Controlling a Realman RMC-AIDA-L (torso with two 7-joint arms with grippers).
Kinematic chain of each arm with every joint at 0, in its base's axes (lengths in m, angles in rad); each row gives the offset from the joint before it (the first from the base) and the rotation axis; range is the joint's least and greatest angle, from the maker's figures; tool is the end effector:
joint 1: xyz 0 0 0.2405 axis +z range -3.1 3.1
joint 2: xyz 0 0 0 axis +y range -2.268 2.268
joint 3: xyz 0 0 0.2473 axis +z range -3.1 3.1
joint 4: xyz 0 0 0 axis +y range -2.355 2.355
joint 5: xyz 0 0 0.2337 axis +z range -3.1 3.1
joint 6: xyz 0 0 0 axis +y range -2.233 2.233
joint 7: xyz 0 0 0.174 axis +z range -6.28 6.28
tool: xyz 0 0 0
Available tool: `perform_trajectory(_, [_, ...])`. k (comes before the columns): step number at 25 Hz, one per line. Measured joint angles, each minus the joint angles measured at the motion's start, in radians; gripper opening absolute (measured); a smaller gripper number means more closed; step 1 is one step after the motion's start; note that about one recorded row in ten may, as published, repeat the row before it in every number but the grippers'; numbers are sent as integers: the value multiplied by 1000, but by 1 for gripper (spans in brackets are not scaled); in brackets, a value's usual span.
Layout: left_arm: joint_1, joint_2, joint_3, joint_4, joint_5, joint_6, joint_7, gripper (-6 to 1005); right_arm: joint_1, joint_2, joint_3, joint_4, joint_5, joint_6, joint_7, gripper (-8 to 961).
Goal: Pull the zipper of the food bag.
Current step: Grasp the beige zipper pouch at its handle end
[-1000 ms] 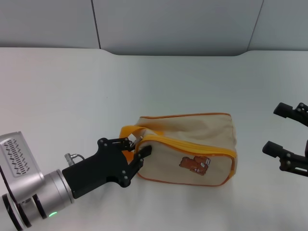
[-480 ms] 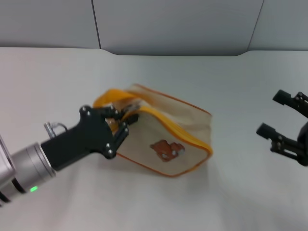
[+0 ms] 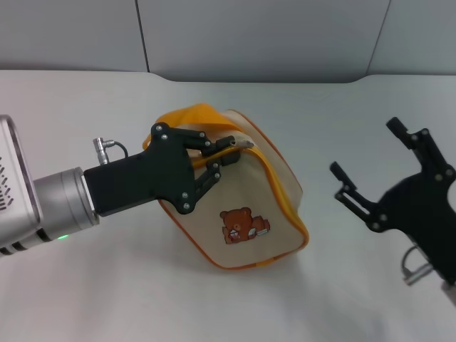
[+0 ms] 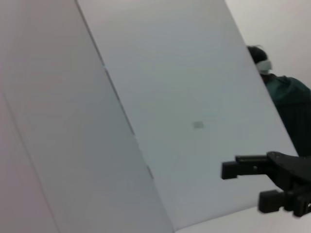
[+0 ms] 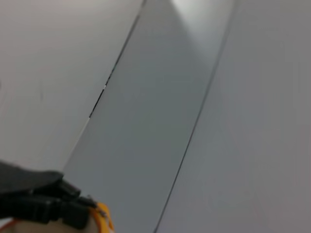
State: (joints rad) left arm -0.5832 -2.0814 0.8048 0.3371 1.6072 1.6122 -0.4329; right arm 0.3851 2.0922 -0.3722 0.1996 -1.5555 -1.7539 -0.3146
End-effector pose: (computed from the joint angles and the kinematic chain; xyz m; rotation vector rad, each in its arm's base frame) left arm -0.2120 0.3437 -0.0534 -2.4545 0.3728 -0.9532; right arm 0.2587 0.2621 -0.0658 -1.8196 -0.2146 0.8419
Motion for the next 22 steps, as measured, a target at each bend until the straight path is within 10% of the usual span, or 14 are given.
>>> perform_trajectory(10, [-7, 0, 17, 24, -3, -11, 24, 107, 86, 0, 112, 179, -42, -45, -254, 841])
perform_trajectory(22, [34, 0, 133, 411, -22, -27, -18, 95, 14, 0, 235, 31, -38, 67, 98, 840])
